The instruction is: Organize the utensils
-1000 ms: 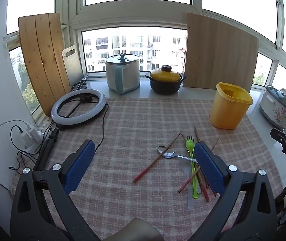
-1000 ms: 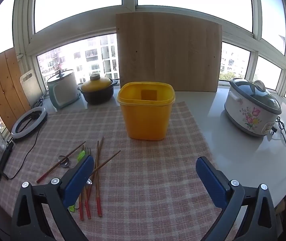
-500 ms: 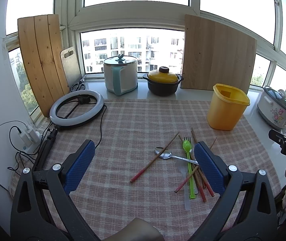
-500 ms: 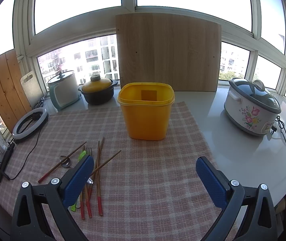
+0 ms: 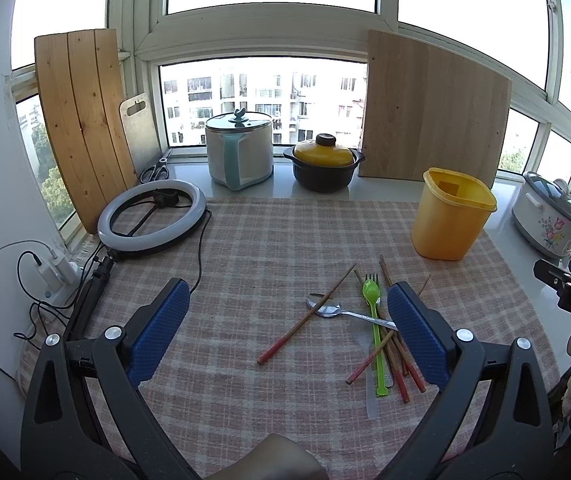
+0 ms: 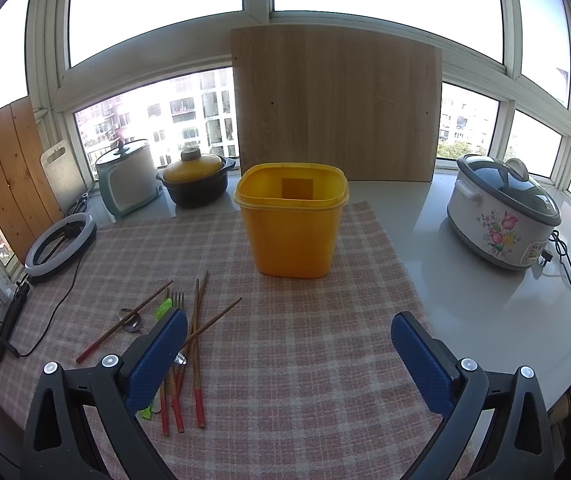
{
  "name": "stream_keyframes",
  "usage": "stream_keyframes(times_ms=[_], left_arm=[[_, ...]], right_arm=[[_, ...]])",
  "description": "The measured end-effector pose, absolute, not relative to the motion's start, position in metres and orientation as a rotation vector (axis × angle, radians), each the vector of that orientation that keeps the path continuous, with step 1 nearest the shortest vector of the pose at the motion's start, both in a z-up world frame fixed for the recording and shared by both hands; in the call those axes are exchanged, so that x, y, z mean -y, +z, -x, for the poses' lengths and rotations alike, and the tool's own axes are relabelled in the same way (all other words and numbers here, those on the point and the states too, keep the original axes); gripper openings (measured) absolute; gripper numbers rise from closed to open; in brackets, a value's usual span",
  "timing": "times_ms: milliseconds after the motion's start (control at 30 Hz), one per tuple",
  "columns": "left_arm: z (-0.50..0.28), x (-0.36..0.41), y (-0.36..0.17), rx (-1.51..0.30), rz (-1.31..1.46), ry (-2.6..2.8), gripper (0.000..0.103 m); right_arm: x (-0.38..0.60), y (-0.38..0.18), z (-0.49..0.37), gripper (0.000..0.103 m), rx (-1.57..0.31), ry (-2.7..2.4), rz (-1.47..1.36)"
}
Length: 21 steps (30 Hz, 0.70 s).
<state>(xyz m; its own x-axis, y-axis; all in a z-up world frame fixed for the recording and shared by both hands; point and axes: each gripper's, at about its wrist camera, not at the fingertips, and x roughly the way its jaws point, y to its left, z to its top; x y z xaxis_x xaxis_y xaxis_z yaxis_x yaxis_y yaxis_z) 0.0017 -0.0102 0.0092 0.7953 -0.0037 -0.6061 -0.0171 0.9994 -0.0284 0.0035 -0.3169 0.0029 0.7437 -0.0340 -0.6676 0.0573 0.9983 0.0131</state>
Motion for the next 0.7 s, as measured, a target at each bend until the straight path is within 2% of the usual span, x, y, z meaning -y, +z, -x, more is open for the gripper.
stream_keyframes(times_ms=[700], left_arm=[[-0.0011, 0.0109, 0.0084, -0.65, 0.037, 0.007, 0.101]], right_arm=[[0.3166, 0.001, -0.0058, 0.103, -0.747, -0.042, -0.04]])
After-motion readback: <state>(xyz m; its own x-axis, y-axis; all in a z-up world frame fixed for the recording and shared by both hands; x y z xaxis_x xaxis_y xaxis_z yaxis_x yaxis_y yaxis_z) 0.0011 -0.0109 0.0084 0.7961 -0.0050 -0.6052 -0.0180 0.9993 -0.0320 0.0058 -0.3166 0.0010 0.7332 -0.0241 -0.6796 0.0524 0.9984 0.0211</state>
